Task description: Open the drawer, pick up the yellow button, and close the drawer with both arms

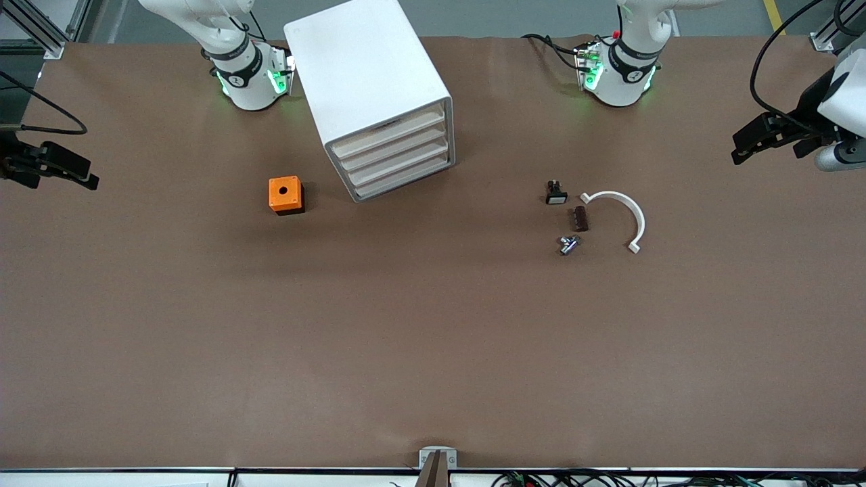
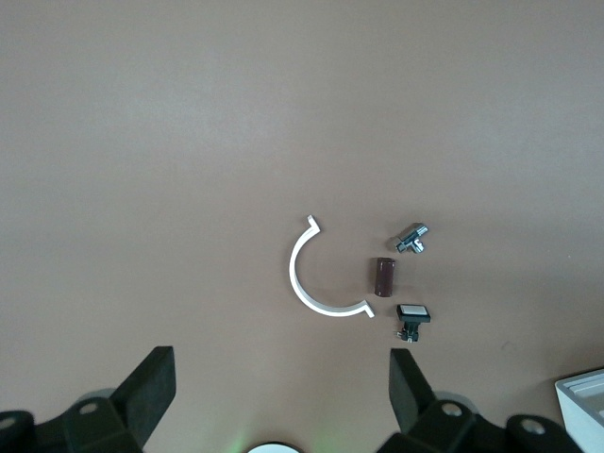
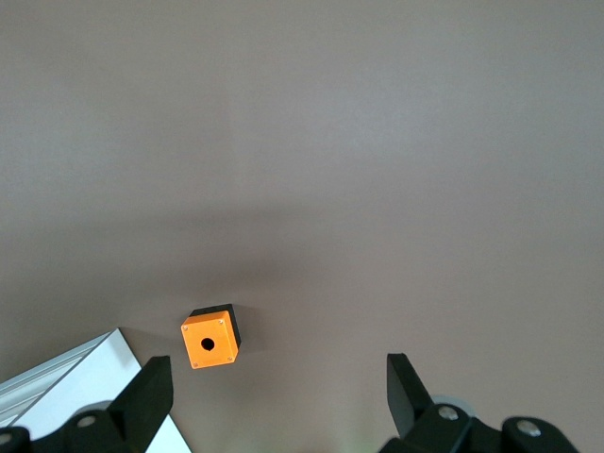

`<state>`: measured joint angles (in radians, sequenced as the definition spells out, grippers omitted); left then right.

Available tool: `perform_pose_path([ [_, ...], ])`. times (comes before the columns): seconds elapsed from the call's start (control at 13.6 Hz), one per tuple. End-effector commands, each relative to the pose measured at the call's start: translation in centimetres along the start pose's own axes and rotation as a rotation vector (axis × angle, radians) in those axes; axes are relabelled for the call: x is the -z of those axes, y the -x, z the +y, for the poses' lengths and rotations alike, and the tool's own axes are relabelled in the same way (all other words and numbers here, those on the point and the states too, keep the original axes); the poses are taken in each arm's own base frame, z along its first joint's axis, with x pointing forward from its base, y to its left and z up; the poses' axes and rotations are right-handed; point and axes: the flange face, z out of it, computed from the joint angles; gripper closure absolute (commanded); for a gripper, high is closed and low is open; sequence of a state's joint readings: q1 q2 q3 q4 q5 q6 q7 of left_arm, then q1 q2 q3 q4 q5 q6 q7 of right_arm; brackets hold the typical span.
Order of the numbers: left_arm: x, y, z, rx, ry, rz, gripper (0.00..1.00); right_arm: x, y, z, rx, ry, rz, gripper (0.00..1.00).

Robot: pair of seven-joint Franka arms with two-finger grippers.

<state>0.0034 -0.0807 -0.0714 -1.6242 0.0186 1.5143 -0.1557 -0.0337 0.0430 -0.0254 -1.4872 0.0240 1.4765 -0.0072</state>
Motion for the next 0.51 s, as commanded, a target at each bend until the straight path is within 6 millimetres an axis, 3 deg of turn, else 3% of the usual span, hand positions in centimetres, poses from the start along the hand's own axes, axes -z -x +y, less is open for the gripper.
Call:
perform_pose_path([
  [0.0, 0.34, -0.1, -0.34, -0.019, 0.001, -0.01, 0.0, 0.24, -0.23, 0.56, 0.005, 0.014, 0.0, 0.0],
  [0.44, -0.24, -0.61, -0.41, -0.018, 0.004, -0.021, 0.0, 0.24, -0.23, 0.56, 0.006, 0.014, 0.0, 0.0],
])
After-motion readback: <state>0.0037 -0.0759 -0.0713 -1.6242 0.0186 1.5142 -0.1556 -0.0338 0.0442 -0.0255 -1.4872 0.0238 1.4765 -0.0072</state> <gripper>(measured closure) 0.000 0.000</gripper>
